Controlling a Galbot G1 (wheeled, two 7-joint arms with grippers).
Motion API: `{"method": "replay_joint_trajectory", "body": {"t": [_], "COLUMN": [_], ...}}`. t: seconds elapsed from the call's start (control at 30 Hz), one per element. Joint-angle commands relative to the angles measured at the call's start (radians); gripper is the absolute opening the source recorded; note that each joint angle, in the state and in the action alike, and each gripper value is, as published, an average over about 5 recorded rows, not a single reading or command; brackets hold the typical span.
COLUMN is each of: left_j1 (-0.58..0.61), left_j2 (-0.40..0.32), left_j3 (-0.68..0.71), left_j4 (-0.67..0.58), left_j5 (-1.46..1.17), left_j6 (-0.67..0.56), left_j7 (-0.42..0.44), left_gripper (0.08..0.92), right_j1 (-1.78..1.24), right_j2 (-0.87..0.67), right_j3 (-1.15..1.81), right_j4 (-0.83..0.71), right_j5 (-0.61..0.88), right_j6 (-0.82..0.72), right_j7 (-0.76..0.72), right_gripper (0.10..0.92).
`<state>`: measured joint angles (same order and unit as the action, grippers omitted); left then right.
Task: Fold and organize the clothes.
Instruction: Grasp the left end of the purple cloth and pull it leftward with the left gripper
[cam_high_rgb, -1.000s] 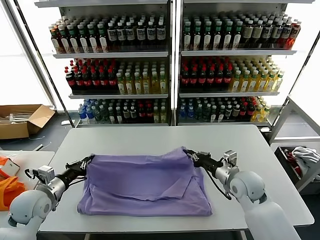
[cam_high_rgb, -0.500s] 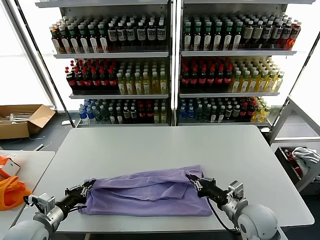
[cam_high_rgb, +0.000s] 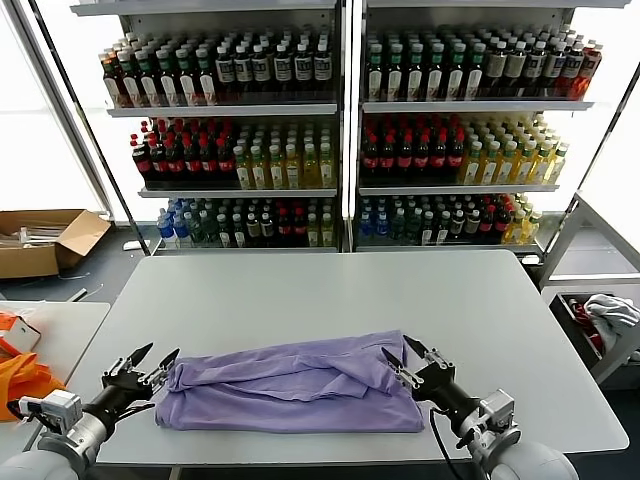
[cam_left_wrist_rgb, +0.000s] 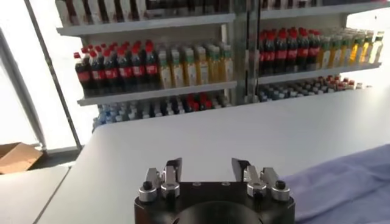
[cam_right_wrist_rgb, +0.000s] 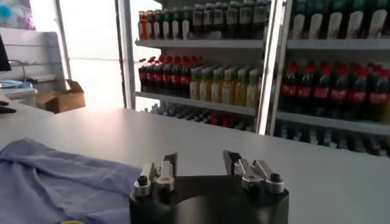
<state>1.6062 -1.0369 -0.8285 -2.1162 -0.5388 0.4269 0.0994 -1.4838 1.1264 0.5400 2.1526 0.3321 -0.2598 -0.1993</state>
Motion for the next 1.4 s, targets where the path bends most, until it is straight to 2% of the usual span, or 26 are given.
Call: {"method": "replay_joint_trajectory", "body": {"t": [0.03, 0.17, 0.27, 0.53, 0.87, 1.0, 1.17, 1.4], "left_j1": [0.039, 0.021, 0.0, -0.043, -0.039, -0.036, -0.038, -0.051], "left_j2": [-0.212, -0.255, -0.268, -0.283, -0.292, -0.307, -0.313, -0.286], "left_j3": [0.118, 0.207, 0.248, 0.264, 0.253, 0.27, 0.287, 0.268], "left_j4": [-0.049, 0.008, 0.056, 0.156, 0.187, 0.167, 0.168, 0.167], "left_j5": [0.067, 0.142, 0.179, 0.215, 0.196, 0.189, 0.188, 0.165], "left_j6": [-0.082, -0.106, -0.112, -0.092, -0.084, -0.083, -0.093, -0.116], "left_j7": [-0.252, -0.289, -0.303, -0.333, -0.341, -0.346, -0.329, -0.3], "left_gripper": [0.646, 0.762, 0.811, 0.823, 0.808, 0.721, 0.574, 0.375], "right_j1": [-0.115, -0.166, -0.192, -0.218, -0.208, -0.202, -0.205, -0.218], "right_j2": [0.088, 0.101, 0.101, 0.094, 0.09, 0.089, 0.086, 0.084], "right_j3": [0.132, 0.164, 0.186, 0.226, 0.221, 0.22, 0.227, 0.232], "right_j4": [0.011, -0.003, -0.008, -0.008, -0.003, 0.001, 0.009, 0.014], "right_j5": [-0.03, -0.039, -0.035, -0.004, 0.02, 0.024, 0.026, 0.033], "right_j6": [0.212, 0.255, 0.27, 0.278, 0.273, 0.27, 0.268, 0.269], "right_j7": [0.074, 0.058, 0.052, 0.037, 0.022, 0.021, 0.019, 0.013], "right_gripper": [0.665, 0.772, 0.813, 0.823, 0.823, 0.823, 0.823, 0.823]}}
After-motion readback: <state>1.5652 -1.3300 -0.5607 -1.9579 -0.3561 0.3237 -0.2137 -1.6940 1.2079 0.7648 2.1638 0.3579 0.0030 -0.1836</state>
